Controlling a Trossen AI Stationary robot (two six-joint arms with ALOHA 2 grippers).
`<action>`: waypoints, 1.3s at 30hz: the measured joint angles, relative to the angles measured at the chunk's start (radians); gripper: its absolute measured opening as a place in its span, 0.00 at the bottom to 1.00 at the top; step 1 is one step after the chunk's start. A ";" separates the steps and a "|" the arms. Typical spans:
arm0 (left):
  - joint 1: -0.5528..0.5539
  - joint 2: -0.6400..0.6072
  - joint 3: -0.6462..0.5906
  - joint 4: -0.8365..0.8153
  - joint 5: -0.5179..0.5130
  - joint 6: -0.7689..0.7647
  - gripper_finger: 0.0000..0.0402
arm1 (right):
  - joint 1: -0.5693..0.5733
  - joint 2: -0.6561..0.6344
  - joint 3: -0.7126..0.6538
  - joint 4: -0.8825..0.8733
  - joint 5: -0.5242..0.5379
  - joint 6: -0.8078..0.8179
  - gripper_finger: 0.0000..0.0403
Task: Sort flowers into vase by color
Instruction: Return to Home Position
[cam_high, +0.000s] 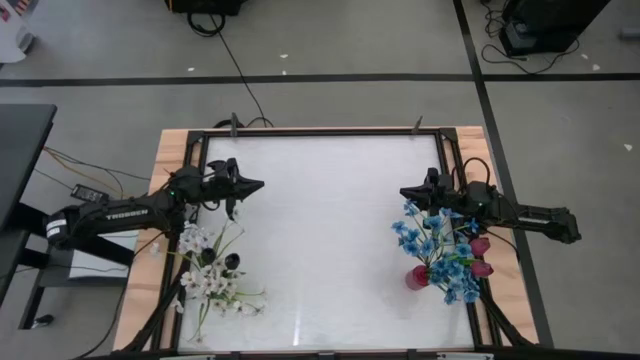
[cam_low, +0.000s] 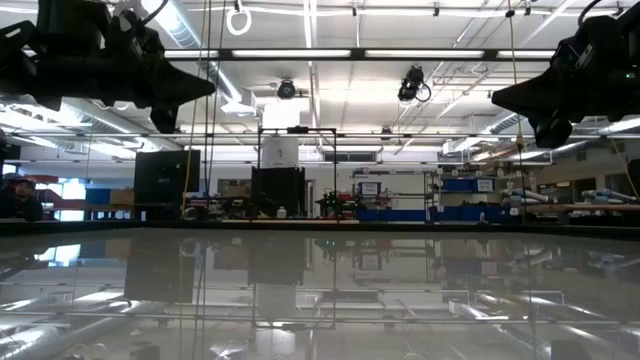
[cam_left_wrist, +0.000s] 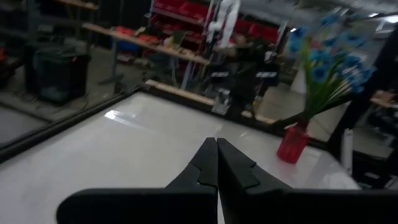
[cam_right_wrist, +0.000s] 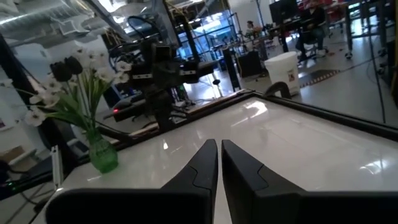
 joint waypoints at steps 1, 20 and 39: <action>-0.008 0.016 0.000 0.034 0.000 -0.001 0.00 | 0.000 0.000 0.000 0.001 0.007 0.000 0.08; -0.075 -0.293 0.001 -0.213 0.002 -0.054 0.00 | 0.001 0.001 0.001 0.041 -0.099 0.129 0.08; -0.372 -0.194 0.001 -0.174 -0.301 0.041 0.00 | 0.003 0.001 0.001 0.022 -0.129 0.040 0.03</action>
